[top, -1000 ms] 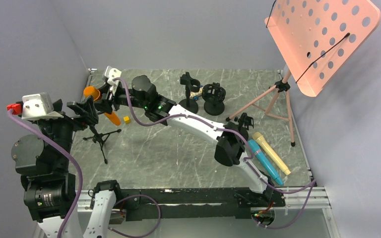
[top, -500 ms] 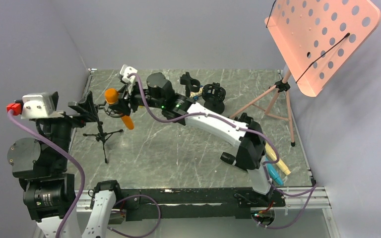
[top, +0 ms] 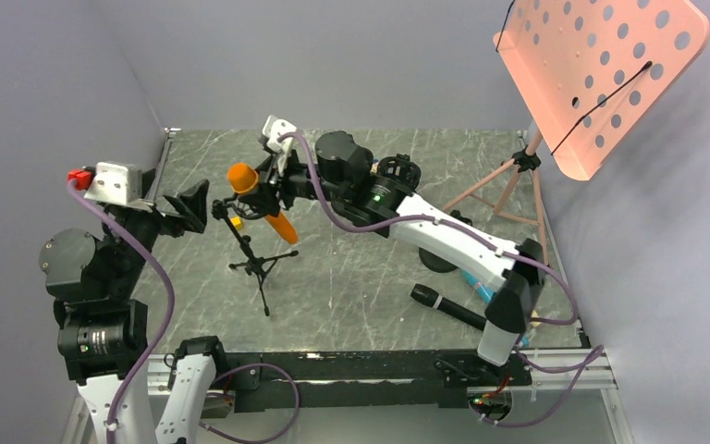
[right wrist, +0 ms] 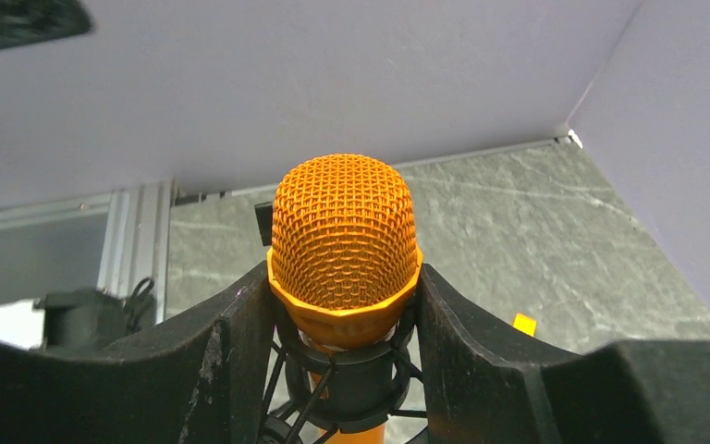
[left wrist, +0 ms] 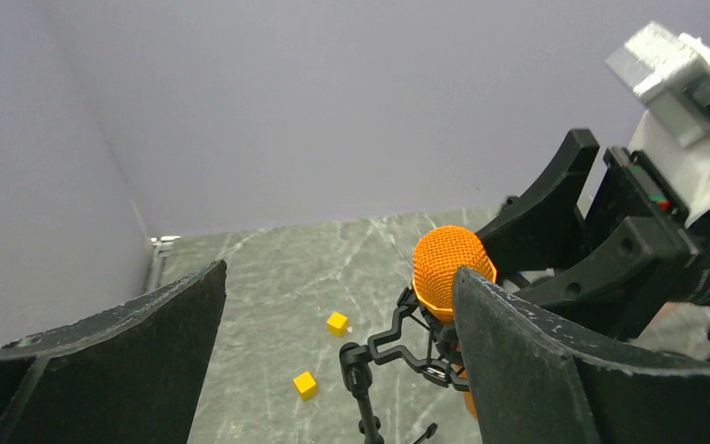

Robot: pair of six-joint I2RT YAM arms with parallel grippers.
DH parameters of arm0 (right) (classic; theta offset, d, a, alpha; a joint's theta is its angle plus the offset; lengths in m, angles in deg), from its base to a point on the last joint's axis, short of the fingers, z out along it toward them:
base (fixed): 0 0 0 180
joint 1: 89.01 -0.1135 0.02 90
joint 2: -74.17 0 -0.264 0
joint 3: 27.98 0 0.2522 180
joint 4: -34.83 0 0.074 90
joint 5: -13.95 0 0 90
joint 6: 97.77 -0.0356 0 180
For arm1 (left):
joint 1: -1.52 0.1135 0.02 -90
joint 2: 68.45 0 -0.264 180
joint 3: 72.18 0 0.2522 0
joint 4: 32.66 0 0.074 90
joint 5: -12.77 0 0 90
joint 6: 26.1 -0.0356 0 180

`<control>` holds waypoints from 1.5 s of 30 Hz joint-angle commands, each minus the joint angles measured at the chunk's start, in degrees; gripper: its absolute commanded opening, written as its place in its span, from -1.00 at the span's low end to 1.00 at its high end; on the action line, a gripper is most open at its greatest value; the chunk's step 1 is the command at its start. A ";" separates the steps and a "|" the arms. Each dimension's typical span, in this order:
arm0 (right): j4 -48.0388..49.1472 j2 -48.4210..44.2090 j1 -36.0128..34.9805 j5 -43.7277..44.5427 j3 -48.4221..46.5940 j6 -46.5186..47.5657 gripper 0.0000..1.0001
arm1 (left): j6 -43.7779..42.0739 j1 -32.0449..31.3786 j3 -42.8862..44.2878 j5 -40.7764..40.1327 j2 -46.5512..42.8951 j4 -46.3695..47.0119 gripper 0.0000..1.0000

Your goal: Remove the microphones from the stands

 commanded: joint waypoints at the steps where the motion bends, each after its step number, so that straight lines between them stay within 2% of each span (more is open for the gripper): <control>1: 2.53 -10.02 0.52 0.44 5.25 2.23 -0.80 | -2.97 -0.14 -2.15 12.48 0.42 -0.26 0.85; 3: 1.67 -13.17 1.12 0.92 8.33 3.23 -0.80 | -4.14 -0.10 -3.32 16.94 0.31 -1.11 0.84; 6: -0.54 -17.82 1.87 1.16 12.76 5.07 -0.80 | -10.32 -0.10 -4.68 26.21 0.37 -3.58 0.84; 11: -3.17 -25.23 2.94 -0.53 20.10 8.94 -0.79 | -23.89 -0.10 -6.95 39.52 1.33 -11.89 0.85; 15: -4.41 -28.47 4.26 -2.45 23.39 10.25 -0.75 | -33.88 -0.31 -9.09 45.95 3.48 -18.43 0.85; 16: -5.01 -28.65 4.58 -2.84 23.58 10.11 -0.69 | -34.91 -0.48 -9.56 46.62 4.24 -18.67 0.84; 20: -9.90 -27.46 6.64 -7.65 22.09 9.76 -0.11 | -33.37 -3.14 -10.98 48.59 7.14 -14.78 0.82; 23: -13.09 -26.19 7.57 -9.92 19.64 9.77 0.33 | -32.01 -7.53 -9.94 46.25 9.07 -10.89 0.81; 26: -16.10 -25.07 8.45 -11.12 16.19 10.08 0.61 | -33.36 -14.40 -6.49 44.19 11.84 -11.29 0.81; 31: -24.55 -23.82 9.85 -13.07 9.53 13.28 0.98 | -32.62 -19.45 -2.85 43.64 15.14 -10.31 0.80; 36: -27.43 -25.85 12.84 -13.71 7.81 14.50 1.00 | -24.93 -19.52 -4.93 43.64 14.93 -0.06 0.83; 39: -31.63 -27.50 14.51 -12.90 7.48 16.70 1.00 | -17.21 -20.85 -6.69 42.67 15.37 8.08 0.82; 45: -35.26 -34.23 18.74 -13.09 17.12 18.84 1.00 | -5.92 -25.25 -9.91 37.29 17.33 23.72 0.82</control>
